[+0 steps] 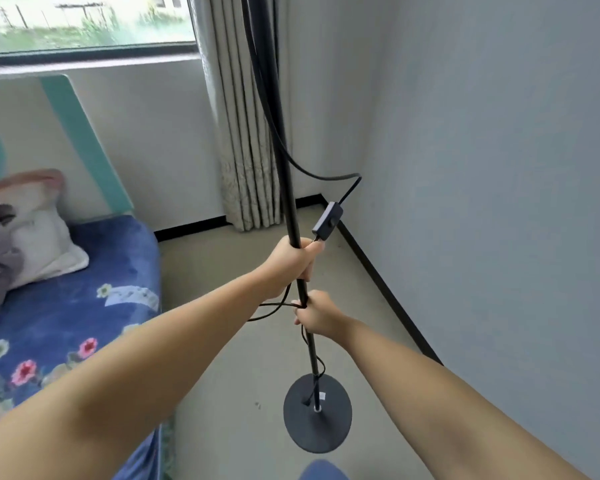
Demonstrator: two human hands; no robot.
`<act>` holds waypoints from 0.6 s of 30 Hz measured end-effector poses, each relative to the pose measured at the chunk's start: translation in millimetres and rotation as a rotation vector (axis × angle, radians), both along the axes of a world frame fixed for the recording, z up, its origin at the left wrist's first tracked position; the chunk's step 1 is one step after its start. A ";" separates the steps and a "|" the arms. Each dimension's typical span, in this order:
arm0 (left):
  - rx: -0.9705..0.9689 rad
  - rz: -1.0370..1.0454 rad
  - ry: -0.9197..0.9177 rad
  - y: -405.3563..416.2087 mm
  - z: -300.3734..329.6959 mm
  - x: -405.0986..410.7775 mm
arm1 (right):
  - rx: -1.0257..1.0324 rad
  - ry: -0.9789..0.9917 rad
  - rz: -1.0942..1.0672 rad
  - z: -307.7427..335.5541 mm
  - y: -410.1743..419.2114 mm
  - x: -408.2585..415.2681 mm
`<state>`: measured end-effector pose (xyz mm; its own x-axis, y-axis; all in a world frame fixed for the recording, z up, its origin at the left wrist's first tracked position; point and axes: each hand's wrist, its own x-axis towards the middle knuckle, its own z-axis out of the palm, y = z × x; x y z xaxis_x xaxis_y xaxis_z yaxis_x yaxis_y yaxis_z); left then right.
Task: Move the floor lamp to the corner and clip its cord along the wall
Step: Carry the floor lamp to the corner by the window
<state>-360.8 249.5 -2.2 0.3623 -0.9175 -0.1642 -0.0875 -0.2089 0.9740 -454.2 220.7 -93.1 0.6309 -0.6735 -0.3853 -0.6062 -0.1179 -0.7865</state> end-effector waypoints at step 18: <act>0.060 -0.139 -0.128 -387.6 -24.1 270.3 | 0.060 -0.024 -0.056 -21.3 -381.3 270.6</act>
